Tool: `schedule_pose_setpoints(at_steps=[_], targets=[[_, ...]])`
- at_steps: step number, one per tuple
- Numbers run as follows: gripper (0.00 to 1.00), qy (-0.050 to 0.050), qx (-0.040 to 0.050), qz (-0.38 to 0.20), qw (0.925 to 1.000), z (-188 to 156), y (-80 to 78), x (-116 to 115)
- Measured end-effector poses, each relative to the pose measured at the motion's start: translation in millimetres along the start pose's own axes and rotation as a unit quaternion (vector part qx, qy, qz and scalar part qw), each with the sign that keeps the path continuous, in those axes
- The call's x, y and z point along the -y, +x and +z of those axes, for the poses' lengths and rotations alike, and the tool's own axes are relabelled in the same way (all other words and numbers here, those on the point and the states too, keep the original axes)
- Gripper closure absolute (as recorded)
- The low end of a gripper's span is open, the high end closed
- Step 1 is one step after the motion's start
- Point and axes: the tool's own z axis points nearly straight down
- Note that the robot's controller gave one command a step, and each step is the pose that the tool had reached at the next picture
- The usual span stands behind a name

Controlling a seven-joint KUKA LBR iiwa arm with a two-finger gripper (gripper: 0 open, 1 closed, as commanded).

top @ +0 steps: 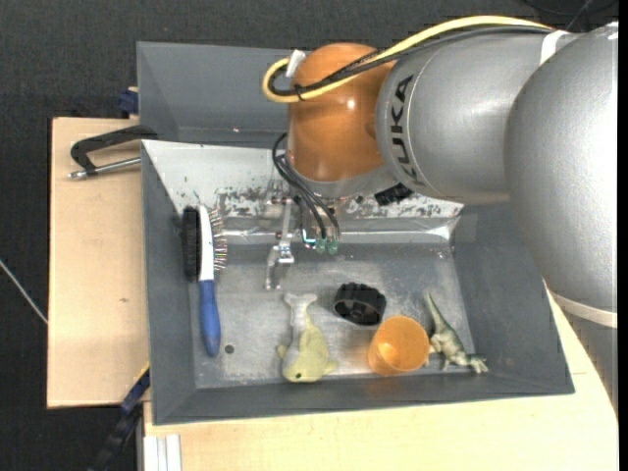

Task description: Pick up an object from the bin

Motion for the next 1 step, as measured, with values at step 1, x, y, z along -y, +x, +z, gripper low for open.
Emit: schedule_pose_setpoints(at_steps=[1], targets=[[0.0,0.003,0.0,-0.011,0.9999,40.9,51.9,89.3]])
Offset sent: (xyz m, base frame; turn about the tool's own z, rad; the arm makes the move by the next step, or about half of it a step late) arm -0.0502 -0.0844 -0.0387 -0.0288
